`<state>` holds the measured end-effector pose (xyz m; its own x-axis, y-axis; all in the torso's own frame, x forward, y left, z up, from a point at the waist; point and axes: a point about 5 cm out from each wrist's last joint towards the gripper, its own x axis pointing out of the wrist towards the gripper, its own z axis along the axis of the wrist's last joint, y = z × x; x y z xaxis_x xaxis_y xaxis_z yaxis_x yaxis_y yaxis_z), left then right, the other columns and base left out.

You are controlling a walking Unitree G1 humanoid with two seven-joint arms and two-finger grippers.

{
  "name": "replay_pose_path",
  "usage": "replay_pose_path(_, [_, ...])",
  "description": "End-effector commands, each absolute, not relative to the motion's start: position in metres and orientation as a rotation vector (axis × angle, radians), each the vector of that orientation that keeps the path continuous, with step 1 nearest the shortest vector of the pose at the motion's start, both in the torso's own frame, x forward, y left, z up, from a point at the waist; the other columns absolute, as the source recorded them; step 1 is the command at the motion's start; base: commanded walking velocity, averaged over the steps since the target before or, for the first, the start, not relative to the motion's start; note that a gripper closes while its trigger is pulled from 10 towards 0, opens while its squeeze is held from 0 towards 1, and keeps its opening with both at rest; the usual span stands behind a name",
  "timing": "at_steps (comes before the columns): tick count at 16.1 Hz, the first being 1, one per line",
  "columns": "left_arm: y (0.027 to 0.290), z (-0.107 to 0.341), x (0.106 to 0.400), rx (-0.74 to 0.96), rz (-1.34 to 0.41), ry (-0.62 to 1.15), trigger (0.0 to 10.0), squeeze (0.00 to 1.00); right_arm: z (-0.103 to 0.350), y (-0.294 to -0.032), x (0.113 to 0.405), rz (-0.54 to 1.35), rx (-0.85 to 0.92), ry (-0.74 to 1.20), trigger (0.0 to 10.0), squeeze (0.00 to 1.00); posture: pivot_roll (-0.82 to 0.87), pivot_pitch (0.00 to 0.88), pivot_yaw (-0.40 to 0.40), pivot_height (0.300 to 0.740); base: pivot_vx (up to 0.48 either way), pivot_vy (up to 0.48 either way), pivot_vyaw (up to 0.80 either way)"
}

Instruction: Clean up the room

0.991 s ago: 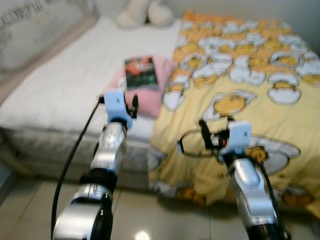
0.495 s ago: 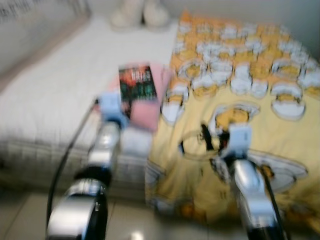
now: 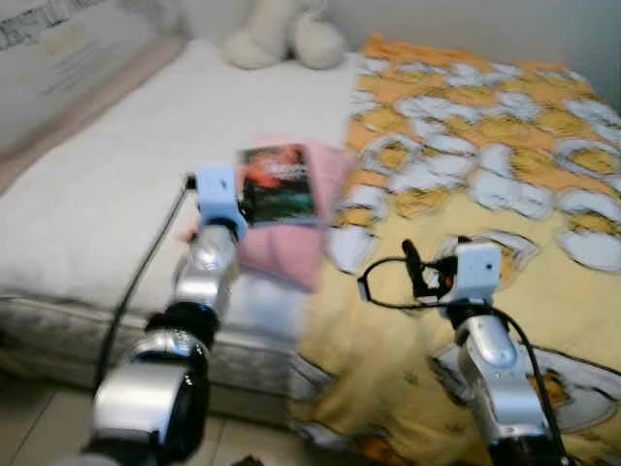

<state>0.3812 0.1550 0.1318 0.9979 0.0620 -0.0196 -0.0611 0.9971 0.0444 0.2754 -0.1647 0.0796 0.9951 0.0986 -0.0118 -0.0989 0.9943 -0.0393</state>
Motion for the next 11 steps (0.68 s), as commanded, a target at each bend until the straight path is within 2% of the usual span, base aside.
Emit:
replay_pose_path(1, [0.158,0.134,0.386,0.05,0.061,0.047,10.0,0.0,0.085,-0.156,0.273,0.135,-0.033,-0.01,10.0,0.0,-0.06,0.0,0.006,0.74,0.442,0.0,0.0])
replay_pose_path(2, [0.154,0.135,0.388,0.028,0.043,0.076,10.0,0.0,0.084,-0.157,0.268,0.135,-0.034,-0.005,10.0,0.0,-0.07,0.0,0.005,0.74,0.442,0.0,0.0])
replay_pose_path(6, [0.139,0.142,0.398,-0.133,-0.042,0.175,10.0,0.0,0.079,-0.161,0.249,0.127,-0.039,0.029,10.0,0.0,-0.11,0.0,0.005,0.74,0.0,0.0,0.0])
replay_pose_path(9, [0.128,0.129,0.395,-0.233,-0.059,0.271,10.0,0.0,0.079,-0.162,0.225,0.122,-0.056,0.057,10.0,0.0,-0.18,0.067,0.008,0.74,0.0,0.0,0.0])
replay_pose_path(11, [0.122,0.123,0.392,-0.24,-0.068,0.301,10.0,0.0,0.08,-0.165,0.213,0.12,-0.065,0.074,10.0,0.0,-0.22,0.093,0.011,0.74,0.0,0.0,0.0])
